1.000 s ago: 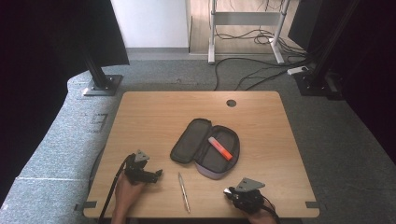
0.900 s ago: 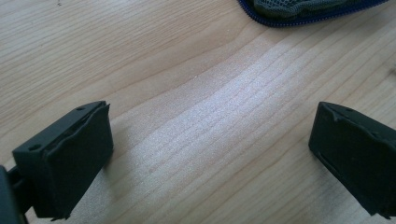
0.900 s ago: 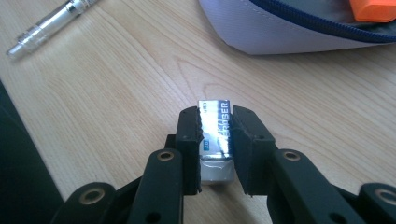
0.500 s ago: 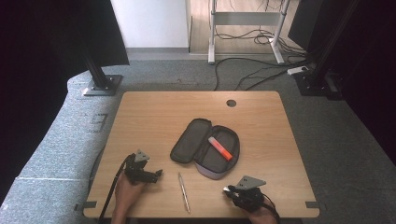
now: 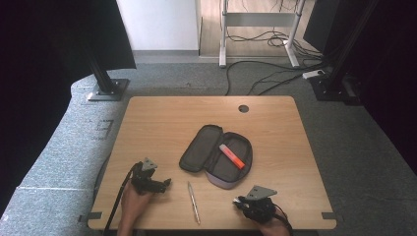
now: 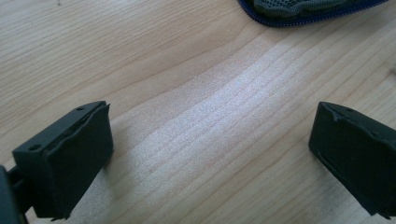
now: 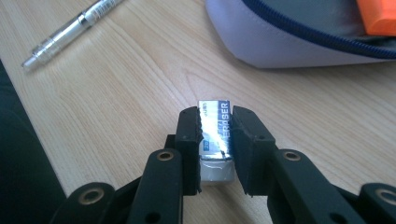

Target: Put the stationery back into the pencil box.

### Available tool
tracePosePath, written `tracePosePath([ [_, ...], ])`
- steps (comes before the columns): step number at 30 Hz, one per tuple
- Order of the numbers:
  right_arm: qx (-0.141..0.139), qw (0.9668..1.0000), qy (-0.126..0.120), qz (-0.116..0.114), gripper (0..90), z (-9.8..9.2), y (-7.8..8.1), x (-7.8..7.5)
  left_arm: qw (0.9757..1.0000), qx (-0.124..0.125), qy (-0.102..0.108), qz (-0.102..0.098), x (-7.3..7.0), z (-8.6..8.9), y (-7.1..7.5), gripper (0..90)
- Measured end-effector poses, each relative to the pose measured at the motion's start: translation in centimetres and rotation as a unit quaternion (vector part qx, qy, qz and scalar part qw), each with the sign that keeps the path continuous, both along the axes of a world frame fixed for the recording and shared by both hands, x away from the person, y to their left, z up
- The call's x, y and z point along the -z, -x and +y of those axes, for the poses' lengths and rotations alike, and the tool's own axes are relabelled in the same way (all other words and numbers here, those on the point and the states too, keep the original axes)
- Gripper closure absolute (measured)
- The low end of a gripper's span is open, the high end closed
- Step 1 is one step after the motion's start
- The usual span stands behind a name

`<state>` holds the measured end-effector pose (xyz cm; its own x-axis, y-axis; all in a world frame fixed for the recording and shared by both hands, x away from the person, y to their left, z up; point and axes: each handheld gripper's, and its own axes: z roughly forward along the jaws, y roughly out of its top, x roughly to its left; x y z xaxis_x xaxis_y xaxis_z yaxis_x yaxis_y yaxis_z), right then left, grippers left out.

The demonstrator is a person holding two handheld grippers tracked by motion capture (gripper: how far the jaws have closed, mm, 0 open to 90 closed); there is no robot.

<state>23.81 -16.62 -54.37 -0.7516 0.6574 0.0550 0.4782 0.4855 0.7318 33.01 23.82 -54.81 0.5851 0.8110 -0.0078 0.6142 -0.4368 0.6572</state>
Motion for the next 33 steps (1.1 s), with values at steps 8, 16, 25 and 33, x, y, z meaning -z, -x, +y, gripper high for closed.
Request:
tracePosePath([
  [8, 0.006, 0.9999, -0.009, -0.007, 71.7, 0.0, 0.0, -0.3, 1.0000, 0.000, 0.000, 0.000, 0.0, 0.0, 0.0, 0.0],
  [16, 0.001, 0.9998, -0.016, -0.011, 72.0, 0.0, -0.2, -1.2, 1.0000, 0.000, 0.000, 0.000, 0.0, 0.0, 0.0, 0.0],
  [25, 0.001, 0.9995, -0.026, -0.017, 72.1, -0.5, -0.4, -2.5, 1.0000, 0.000, 0.000, 0.000, 0.0, 0.0, 0.0, 0.0],
  [33, 0.004, 0.9993, -0.030, -0.022, 72.1, -0.7, -1.0, -3.4, 1.0000, 0.000, 0.000, 0.000, 0.0, 0.0, 0.0, 0.0],
])
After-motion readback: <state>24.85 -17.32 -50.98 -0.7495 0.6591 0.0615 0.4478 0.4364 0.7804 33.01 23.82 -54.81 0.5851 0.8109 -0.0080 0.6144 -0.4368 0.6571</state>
